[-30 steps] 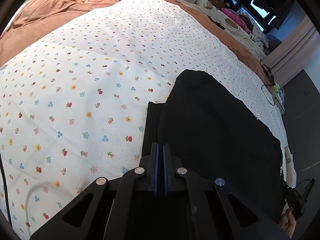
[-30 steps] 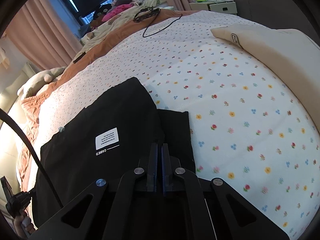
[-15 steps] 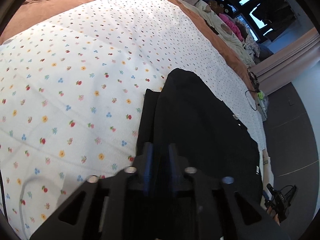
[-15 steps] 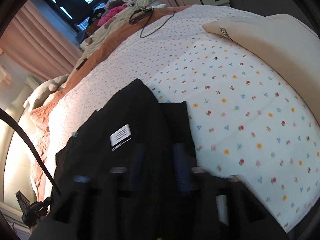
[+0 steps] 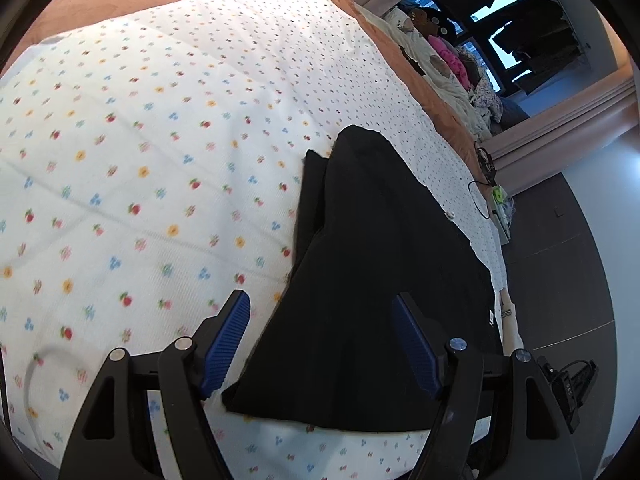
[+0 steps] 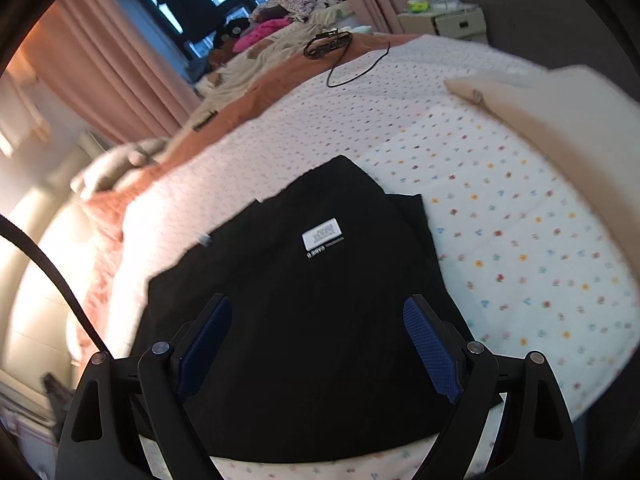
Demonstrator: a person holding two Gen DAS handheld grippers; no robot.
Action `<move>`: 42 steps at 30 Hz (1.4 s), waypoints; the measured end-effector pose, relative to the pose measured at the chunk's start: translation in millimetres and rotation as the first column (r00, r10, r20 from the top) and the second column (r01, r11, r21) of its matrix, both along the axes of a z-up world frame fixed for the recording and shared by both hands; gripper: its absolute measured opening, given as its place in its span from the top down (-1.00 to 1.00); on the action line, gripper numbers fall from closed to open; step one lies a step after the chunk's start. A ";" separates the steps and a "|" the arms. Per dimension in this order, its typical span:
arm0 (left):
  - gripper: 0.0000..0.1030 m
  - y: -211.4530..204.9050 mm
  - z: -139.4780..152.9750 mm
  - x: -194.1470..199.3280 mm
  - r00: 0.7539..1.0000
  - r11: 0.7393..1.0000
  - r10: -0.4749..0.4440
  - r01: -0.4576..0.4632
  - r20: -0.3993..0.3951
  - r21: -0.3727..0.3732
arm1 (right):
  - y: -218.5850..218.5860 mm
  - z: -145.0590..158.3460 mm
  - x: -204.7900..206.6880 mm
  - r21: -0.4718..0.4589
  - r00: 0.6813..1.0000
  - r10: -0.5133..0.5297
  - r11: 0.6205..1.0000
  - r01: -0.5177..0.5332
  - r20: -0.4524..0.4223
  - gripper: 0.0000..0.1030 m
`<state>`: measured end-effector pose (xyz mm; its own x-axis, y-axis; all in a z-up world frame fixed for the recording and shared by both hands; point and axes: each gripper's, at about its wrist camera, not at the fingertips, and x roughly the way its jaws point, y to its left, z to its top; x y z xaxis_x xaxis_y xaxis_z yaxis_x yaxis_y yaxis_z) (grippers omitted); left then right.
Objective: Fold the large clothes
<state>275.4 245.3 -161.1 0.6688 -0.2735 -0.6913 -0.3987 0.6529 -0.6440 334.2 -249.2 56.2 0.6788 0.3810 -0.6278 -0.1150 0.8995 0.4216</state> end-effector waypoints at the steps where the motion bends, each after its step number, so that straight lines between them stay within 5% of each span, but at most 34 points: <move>1: -0.44 1.0 -2.4 -4.8 1.000 1.000 -0.002 0.002 0.004 -0.016 | 7.1 1.0 -2.1 -0.015 1.000 0.007 1.000 -0.007 0.002 -0.69; 8: -0.44 6.1 -19.7 -26.3 1.000 0.995 0.008 -0.009 -0.007 -0.102 | 60.5 -5.6 -23.9 -0.109 0.997 0.046 0.993 -0.038 0.068 -0.69; 20: -0.43 -3.9 -39.1 -37.6 0.999 0.984 -0.026 0.021 -0.023 -0.175 | 118.7 -40.6 -14.3 -0.157 0.967 0.250 0.954 -0.255 -0.050 -0.69; 22: -0.39 -4.3 -40.7 -35.5 0.999 0.984 -0.027 0.022 -0.024 -0.175 | 123.0 -47.2 -12.2 -0.162 0.960 0.272 0.947 -0.279 -0.064 -0.47; 24: -0.39 -4.7 -43.6 -32.6 1.000 0.981 -0.023 0.019 -0.020 -0.191 | 132.1 -54.7 -7.5 -0.157 0.951 0.294 0.939 -0.307 -0.098 0.00; 29: -0.28 -9.9 -48.8 -16.3 0.999 0.981 -0.022 0.016 -0.030 -0.192 | 151.0 -71.8 0.2 -0.166 0.937 0.327 0.924 -0.344 -0.120 0.35; 38: 0.09 -14.8 -47.4 -11.2 0.999 0.989 0.001 -0.006 -0.033 -0.147 | 184.7 -101.5 -4.9 -0.273 0.910 0.357 0.872 -0.405 -0.210 0.50; 42: 0.12 -14.0 -47.7 -14.0 0.999 0.989 0.012 -0.017 -0.031 -0.144 | 188.1 -105.0 12.0 -0.268 0.920 0.334 0.885 -0.381 -0.207 0.62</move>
<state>261.4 231.3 -208.8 0.6532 -0.3624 -0.6649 -0.4279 0.5477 -0.7189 346.2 -61.2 -48.7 0.4200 0.3593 -0.8334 -0.4093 0.8946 0.1794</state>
